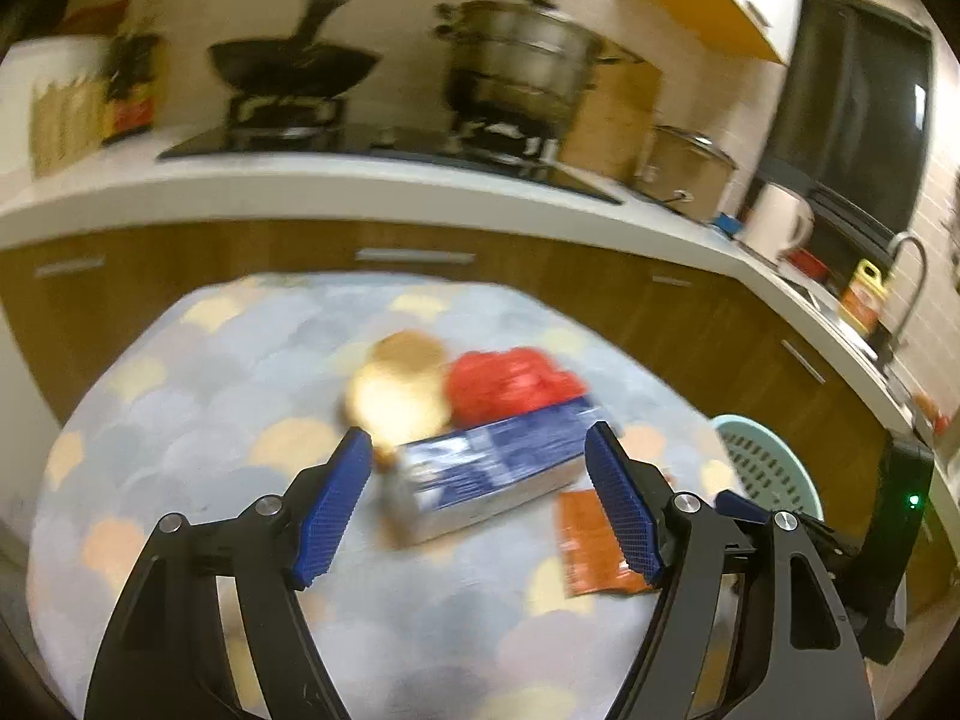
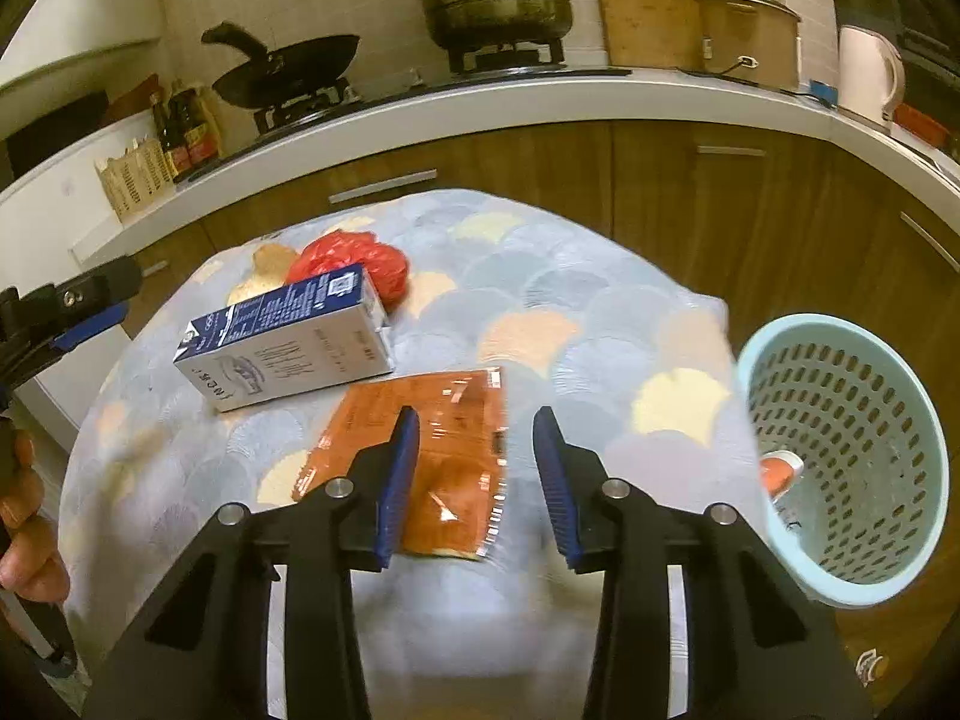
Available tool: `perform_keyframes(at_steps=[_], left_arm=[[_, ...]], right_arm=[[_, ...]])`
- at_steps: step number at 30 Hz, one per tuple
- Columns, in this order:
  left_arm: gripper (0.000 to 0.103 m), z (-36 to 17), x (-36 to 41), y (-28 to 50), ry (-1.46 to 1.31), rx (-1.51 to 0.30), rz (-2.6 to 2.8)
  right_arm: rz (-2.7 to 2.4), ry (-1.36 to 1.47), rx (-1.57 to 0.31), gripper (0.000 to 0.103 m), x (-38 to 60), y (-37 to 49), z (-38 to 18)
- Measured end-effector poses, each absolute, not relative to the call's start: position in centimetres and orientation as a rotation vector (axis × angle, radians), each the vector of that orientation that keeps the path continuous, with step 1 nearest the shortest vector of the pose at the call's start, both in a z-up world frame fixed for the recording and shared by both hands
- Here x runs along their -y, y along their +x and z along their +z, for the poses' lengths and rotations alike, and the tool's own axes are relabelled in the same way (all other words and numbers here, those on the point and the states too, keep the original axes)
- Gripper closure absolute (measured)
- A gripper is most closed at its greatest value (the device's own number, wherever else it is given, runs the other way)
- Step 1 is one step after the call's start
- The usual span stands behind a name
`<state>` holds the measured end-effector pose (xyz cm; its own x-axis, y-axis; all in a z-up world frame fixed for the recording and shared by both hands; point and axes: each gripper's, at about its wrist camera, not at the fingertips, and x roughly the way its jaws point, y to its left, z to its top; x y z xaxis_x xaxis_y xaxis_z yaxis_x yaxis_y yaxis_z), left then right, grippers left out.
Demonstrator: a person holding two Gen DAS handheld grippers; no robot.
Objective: Collect trash
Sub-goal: 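Move the left tool to the milk carton while the right tool approaches the orange sauce packet, then grasp the milk carton with the left gripper while the right gripper grasps the orange sauce packet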
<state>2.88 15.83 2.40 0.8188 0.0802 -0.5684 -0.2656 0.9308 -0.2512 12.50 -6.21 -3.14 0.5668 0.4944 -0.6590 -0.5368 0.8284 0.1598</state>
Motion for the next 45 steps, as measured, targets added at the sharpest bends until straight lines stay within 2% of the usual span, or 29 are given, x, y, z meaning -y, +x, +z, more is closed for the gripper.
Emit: perform_keyframes(at_steps=[5,12,16,23,31,33,37,41,43,45], left_arm=[[0.031,-0.1,-17.9,3.0,-0.36,-0.654,0.197],[0.033,-3.0,-16.9,5.3,-0.404,-0.747,0.073],[0.033,-3.3,-15.7,5.3,-0.404,-0.751,0.012],[0.033,-2.8,-13.3,4.5,-0.409,-0.752,-0.16],[0.03,-0.6,-13.6,3.2,-0.226,-0.692,-0.043],[0.026,-0.4,-13.9,4.3,-0.195,-0.695,-0.013],[0.026,-1.7,-13.2,7.2,-0.107,-0.752,-0.019],[0.033,-2.6,-12.8,8.9,-0.079,-0.792,-0.04],[0.05,-2.9,-12.7,9.4,-0.084,-0.806,-0.044],[0.054,-3.0,-12.7,9.3,-0.08,-0.808,-0.025]], right_arm=[[0.639,-0.09,-0.728,0.067,5.0,11.2,-3.2],[0.694,-0.171,-0.718,0.067,3.8,9.6,-3.2],[0.605,-0.294,-0.766,0.067,3.0,10.0,-4.4],[0.572,-0.22,-0.827,0.067,4.5,12.0,-5.3],[0.614,-0.191,-0.792,0.067,5.0,11.6,-5.0],[0.618,-0.172,-0.785,0.067,5.3,11.7,-4.8],[0.638,-0.092,-0.754,0.067,6.7,11.8,-4.1],[0.637,-0.057,-0.75,0.067,7.9,12.1,-3.5],[0.632,-0.052,-0.774,0.067,8.2,12.7,-3.5],[0.636,-0.035,-0.806,0.067,8.3,13.2,-3.8]])
